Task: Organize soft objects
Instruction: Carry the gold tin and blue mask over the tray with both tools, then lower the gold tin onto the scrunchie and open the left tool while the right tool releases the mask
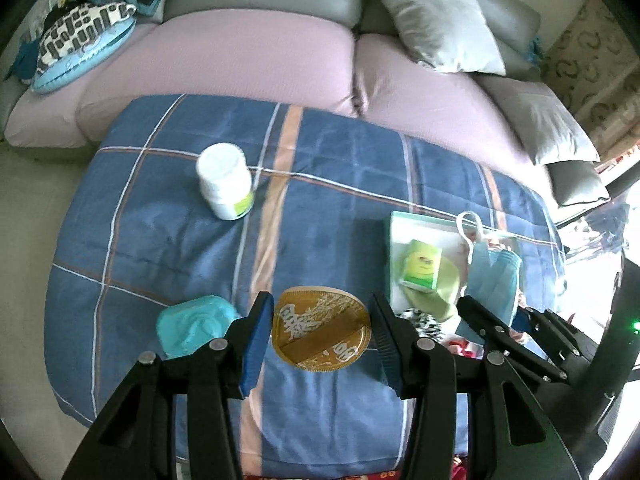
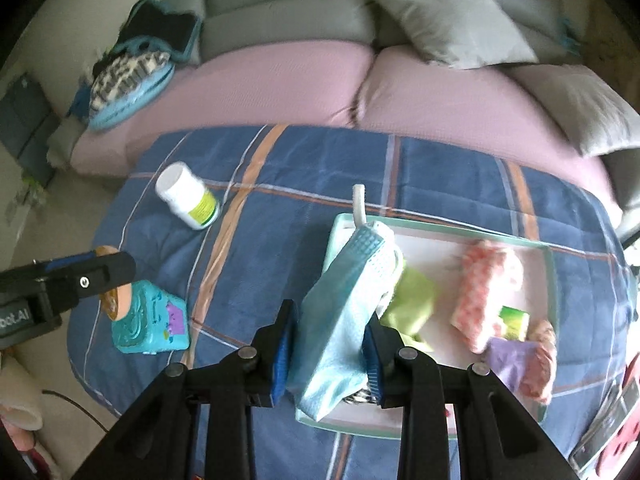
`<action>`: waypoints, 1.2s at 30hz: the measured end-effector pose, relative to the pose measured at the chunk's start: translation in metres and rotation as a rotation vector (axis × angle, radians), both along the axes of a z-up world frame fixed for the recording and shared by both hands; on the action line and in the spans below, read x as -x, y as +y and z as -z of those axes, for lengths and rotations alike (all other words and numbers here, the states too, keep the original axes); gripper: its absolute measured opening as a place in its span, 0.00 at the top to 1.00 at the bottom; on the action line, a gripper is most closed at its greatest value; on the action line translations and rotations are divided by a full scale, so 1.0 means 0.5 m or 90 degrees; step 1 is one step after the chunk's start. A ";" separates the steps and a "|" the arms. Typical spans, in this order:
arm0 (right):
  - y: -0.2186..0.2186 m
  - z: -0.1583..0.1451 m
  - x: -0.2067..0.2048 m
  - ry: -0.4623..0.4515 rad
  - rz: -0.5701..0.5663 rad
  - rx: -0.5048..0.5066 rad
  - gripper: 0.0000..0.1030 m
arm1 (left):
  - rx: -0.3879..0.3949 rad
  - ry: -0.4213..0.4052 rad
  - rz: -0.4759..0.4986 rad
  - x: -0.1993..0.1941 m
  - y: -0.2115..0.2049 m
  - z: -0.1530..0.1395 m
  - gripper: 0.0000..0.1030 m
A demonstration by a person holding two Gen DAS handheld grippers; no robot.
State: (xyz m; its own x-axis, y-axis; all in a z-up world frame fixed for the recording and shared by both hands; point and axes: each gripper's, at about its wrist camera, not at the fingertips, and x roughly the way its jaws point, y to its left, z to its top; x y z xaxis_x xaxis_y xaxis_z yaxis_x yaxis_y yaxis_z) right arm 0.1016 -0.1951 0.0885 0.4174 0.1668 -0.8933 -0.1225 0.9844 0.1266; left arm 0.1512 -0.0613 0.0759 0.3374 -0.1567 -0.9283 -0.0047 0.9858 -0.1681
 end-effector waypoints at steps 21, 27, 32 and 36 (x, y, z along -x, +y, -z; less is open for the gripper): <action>-0.231 0.037 0.103 -0.049 0.221 0.037 0.68 | -0.012 -0.026 0.074 0.039 -0.206 0.060 0.51; -0.264 0.078 0.100 -0.030 0.247 0.032 0.68 | -0.013 -0.013 0.088 0.034 -0.241 0.103 0.51; -0.271 0.104 0.096 -0.015 0.266 0.014 0.68 | -0.006 -0.005 0.093 0.027 -0.257 0.138 0.51; -0.262 0.118 0.087 -0.008 0.261 0.007 0.68 | 0.001 -0.004 0.086 0.019 -0.262 0.163 0.51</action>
